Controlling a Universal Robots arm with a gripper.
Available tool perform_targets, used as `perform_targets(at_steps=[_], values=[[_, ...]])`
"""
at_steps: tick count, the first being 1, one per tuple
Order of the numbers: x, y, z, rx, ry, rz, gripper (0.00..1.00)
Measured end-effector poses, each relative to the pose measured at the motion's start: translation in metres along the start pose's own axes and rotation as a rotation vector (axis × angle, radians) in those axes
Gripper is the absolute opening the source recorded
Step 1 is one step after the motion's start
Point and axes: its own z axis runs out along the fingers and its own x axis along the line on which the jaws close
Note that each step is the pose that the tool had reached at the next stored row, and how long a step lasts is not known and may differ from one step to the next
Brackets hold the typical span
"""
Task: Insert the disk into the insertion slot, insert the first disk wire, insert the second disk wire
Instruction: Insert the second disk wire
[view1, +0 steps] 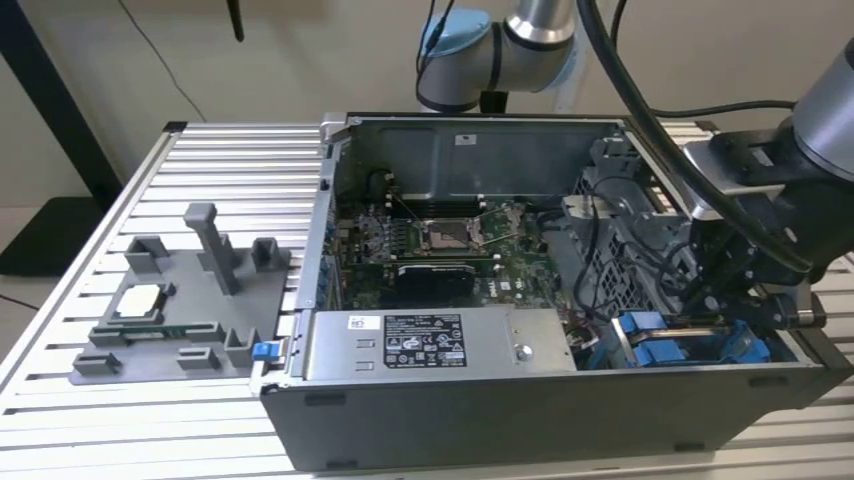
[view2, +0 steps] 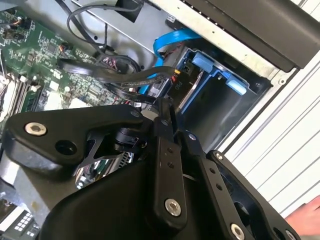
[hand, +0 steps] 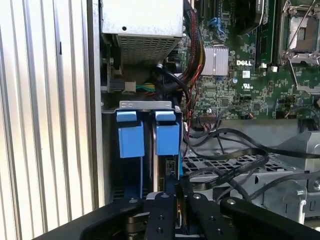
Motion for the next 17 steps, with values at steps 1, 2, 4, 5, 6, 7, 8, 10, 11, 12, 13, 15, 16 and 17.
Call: perform_targets(at_steps=[1, 2, 4, 5, 6, 7, 8, 10, 11, 12, 13, 15, 16, 17], values=[[0.0000, 0.0000, 0.0000, 0.0000, 0.0001, 0.000, 0.00], [0.0000, 0.0000, 0.0000, 0.0001, 0.0001, 0.000, 0.00], [0.0001, 0.0001, 0.0001, 0.0001, 0.0002, 0.000, 0.00], [0.0001, 0.0001, 0.0004, 0.0001, 0.0000, 0.000, 0.00], [0.0002, 0.0001, 0.0006, 0.0001, 0.0000, 0.000, 0.00], [0.0002, 0.0001, 0.0010, 0.0001, -0.0002, 0.000, 0.00], [0.0003, 0.0002, 0.0014, 0.0001, -0.0002, 0.000, 0.00], [0.0004, 0.0002, 0.0022, 0.0004, -0.0001, 0.000, 0.00], [0.0005, 0.0002, 0.0026, 0.0008, -0.0001, 0.000, 0.00], [0.0006, 0.0003, 0.0030, 0.0012, -0.0001, 0.000, 0.00], [0.0006, 0.0003, 0.0033, 0.0015, -0.0001, 0.000, 0.00], [0.0007, 0.0003, 0.0040, 0.0020, -0.0002, 0.000, 0.00], [0.0008, 0.0004, 0.0044, 0.0022, -0.0002, 0.000, 0.00], [0.0009, 0.0004, 0.0048, 0.0024, -0.0001, 0.000, 0.00]])
